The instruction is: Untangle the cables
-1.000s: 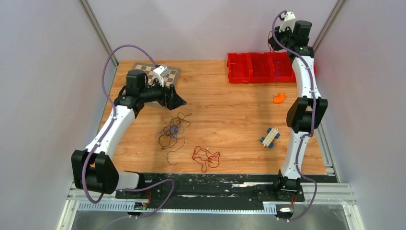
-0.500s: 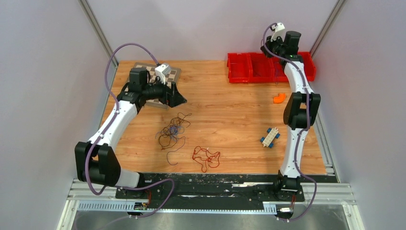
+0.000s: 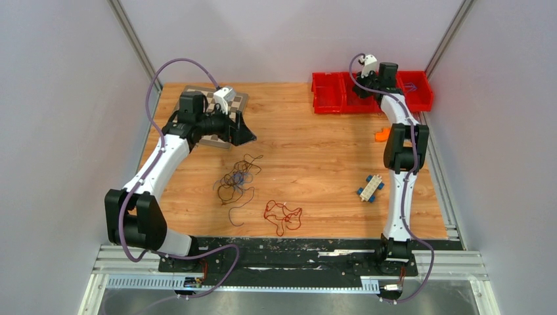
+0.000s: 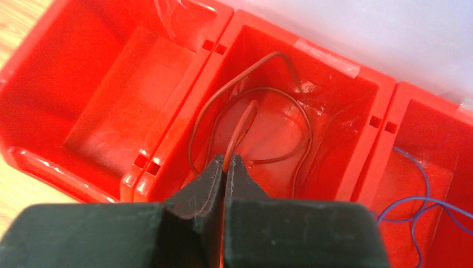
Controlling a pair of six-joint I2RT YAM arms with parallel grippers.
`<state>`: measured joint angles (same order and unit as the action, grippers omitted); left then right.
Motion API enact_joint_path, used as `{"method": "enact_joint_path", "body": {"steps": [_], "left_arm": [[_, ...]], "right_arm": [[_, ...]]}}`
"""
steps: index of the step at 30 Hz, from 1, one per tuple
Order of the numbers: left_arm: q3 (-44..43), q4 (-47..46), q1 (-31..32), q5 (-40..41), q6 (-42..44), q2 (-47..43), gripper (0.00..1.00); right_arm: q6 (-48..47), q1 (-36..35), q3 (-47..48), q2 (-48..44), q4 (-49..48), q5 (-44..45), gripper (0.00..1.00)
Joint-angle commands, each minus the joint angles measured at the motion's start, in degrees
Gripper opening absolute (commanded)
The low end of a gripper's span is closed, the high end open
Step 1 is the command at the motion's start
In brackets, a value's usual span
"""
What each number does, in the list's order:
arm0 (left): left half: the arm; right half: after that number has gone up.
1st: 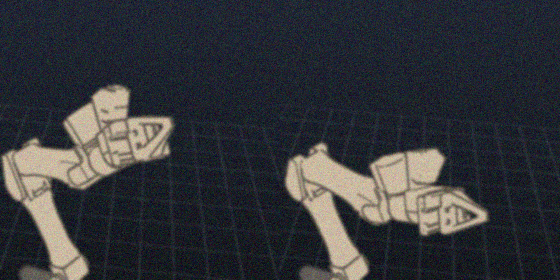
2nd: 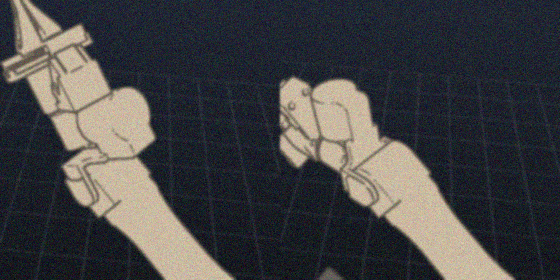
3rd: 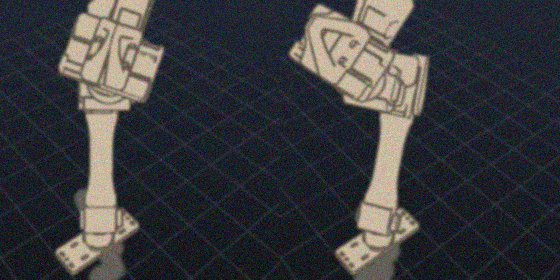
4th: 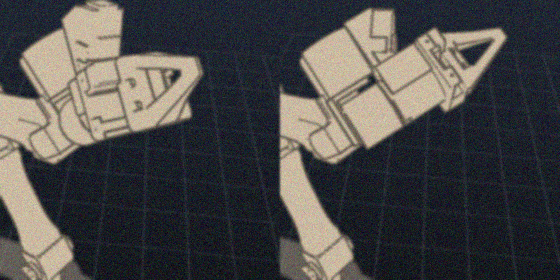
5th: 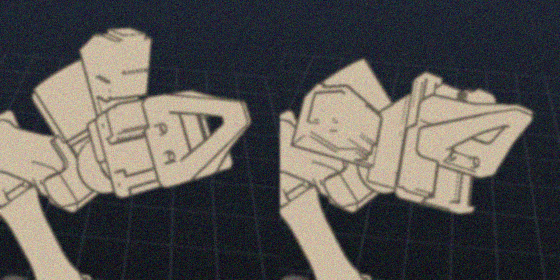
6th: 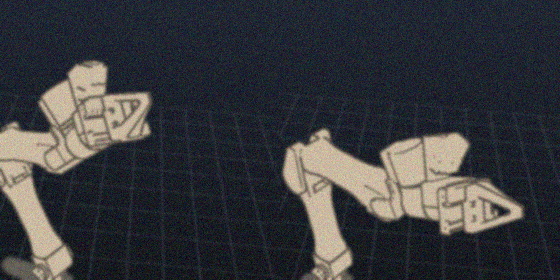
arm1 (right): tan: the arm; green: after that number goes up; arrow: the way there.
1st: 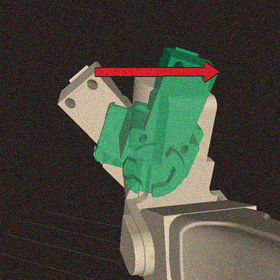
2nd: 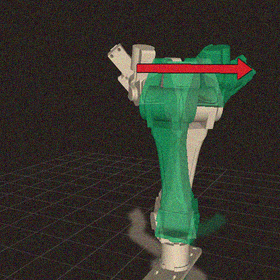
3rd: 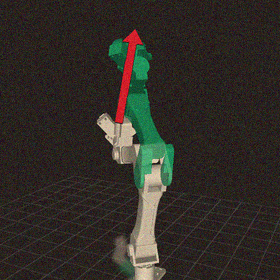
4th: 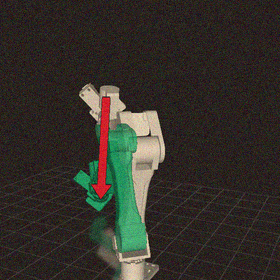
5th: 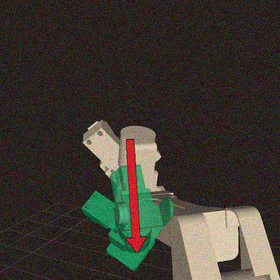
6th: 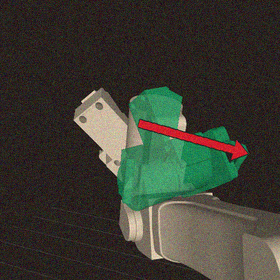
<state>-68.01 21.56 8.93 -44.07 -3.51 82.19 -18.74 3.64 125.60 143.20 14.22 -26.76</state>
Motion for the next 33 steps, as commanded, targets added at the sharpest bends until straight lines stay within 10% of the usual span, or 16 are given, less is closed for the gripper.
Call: {"method": "enact_joint_path", "body": {"steps": [1,17,24,33], "left_arm": [[-2.4,0.9,-0.3,0.6,0.7,-0.3,0.99],[-0.4,1.1,-0.3,1.8,2.2,-4.2,1.0],[3.1,1.0,-0.5,4.5,1.1,-7.8,1.0],[9.8,1.4,-2.3,6.9,-2.2,-15.6,1.0]], "right_arm": [[-2.2,-1.2,0.9,0.5,0.0,2.8,0.01],[-2.9,-1.2,-9.7,-21.1,5.0,-0.6,0.86],[-5.6,-4.4,-21.2,-37.7,19.3,-8.8,0.97],[-10.7,-30.7,-52.5,-58.3,27.9,-8.9,1.0]]}}
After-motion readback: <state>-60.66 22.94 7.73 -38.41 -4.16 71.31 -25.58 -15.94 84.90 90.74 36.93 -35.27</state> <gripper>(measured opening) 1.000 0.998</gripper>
